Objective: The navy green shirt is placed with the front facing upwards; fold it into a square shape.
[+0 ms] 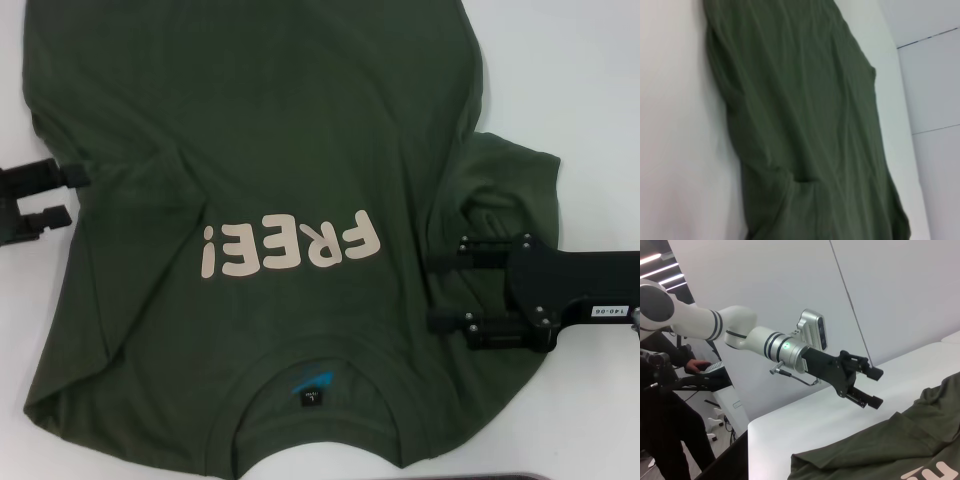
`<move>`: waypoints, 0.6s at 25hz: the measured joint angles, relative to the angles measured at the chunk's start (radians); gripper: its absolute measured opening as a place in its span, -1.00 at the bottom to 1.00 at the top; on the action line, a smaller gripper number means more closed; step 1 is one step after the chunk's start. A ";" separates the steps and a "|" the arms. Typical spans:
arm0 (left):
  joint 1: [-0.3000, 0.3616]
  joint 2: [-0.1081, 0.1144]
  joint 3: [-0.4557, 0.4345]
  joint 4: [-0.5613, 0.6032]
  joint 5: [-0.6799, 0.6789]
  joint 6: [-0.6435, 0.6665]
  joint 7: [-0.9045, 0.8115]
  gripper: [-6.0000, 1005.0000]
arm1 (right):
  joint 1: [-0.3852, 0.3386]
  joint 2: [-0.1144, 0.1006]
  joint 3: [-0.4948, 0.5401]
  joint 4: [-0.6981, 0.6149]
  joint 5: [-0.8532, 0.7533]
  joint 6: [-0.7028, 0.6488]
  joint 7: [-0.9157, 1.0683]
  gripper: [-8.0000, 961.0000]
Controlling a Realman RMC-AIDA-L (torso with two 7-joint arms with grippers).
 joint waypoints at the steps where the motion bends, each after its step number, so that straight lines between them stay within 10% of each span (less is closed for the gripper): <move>1: 0.002 0.000 0.010 0.000 0.000 -0.004 0.000 0.65 | 0.001 0.000 0.000 0.000 0.000 0.000 0.001 0.53; 15: 0.002 -0.014 0.101 0.002 0.001 -0.031 -0.006 0.65 | 0.003 -0.004 0.000 0.000 0.002 0.002 0.014 0.53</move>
